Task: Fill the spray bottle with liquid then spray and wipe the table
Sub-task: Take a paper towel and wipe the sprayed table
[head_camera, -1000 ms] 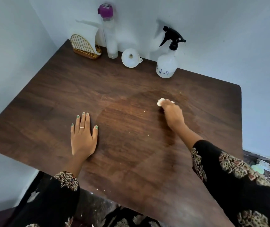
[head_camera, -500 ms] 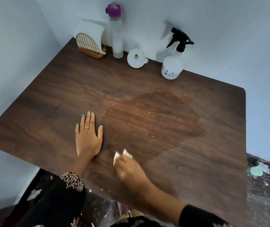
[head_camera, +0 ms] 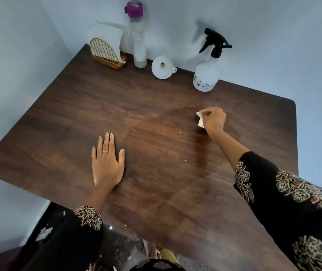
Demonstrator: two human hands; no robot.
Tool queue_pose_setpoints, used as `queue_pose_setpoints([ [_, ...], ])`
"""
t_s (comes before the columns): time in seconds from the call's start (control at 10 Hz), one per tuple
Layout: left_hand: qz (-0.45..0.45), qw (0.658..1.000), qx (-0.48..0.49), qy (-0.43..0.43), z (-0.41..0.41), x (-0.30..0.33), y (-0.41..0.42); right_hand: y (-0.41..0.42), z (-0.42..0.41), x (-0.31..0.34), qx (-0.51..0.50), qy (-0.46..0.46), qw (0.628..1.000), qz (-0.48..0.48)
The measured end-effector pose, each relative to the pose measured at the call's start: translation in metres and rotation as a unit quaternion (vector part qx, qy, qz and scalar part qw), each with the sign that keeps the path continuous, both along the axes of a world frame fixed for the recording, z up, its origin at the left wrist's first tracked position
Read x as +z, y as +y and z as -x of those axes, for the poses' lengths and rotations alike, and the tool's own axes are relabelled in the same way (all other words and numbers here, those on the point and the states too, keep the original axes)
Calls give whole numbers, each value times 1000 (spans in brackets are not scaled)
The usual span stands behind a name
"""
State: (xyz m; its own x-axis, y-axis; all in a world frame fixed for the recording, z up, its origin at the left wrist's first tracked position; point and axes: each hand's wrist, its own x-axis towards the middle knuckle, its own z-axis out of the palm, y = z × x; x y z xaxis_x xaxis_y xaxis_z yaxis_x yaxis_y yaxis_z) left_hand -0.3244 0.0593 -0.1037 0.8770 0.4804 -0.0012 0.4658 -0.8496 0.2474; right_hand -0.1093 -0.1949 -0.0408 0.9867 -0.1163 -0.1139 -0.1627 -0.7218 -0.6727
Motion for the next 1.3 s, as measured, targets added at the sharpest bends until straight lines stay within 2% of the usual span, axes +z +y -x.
queue_pose_setpoints([
  [0.1,-3,1000,-2,-8,0,-1,1,8,3,-10,36,-5,999,39],
  [0.2,-6,1000,-2,-5,1,-2,2,2,7,-11,99,-31,986,130],
  [0.3,-4,1000,1,-4,0,-1,2,12,16,-7,159,-4,962,220],
  [0.4,-3,1000,1,-3,0,0,1,19,16,-6,167,3,949,267],
  [0.5,1,1000,3,-8,0,0,1,19,15,-7,174,-44,942,283],
  [0.6,3,1000,2,-12,0,-1,2,21,16,-13,195,-54,943,266],
  [0.7,4,1000,2,-14,1,-1,2,36,66,-22,278,-52,932,226],
  [0.8,5,1000,0,-16,1,-1,1,54,167,-28,394,-90,908,106],
  [0.9,7,1000,-1,-15,2,-1,1,57,259,-16,534,-100,838,47],
  [1.0,7,1000,-4,-13,2,0,2,42,251,-6,573,-142,807,27],
  [1.1,7,1000,-5,-2,-2,-1,4,11,165,-18,281,-185,937,91],
  [1.2,18,1000,-4,1,1,0,0,-33,103,-25,95,-122,975,157],
  [1.3,27,1000,-7,4,4,3,-4,-26,124,-28,154,-140,960,186],
])
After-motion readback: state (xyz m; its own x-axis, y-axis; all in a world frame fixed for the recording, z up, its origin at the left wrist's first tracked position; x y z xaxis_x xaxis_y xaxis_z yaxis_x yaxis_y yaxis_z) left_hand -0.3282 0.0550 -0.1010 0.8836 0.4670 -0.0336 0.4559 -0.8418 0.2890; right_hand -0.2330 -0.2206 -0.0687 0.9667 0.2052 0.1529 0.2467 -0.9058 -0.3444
